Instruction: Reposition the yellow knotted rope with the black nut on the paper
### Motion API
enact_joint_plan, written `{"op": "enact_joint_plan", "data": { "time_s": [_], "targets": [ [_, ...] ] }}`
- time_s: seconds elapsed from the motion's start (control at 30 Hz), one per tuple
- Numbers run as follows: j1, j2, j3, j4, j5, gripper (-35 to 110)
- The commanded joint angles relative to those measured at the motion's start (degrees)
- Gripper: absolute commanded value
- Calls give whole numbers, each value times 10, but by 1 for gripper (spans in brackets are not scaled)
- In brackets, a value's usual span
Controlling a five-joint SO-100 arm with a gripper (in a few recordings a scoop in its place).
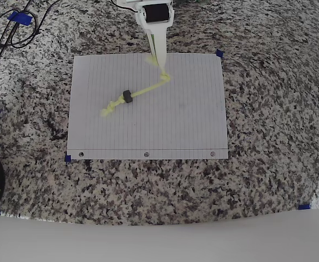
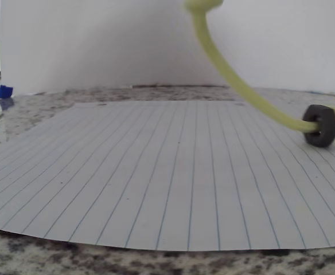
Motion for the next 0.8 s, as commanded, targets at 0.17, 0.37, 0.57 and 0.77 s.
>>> {"op": "enact_joint_plan", "data": {
  "time_s": [0.17, 0.37, 0.57, 0.77],
  "targets": [
    [-9, -4, -2, -1, 2, 46],
    [11, -9, -4, -25, 4, 45],
    [86, -84, -22, -76, 4, 45],
    [116, -298, -202, 7, 4, 44]
  ]
}}
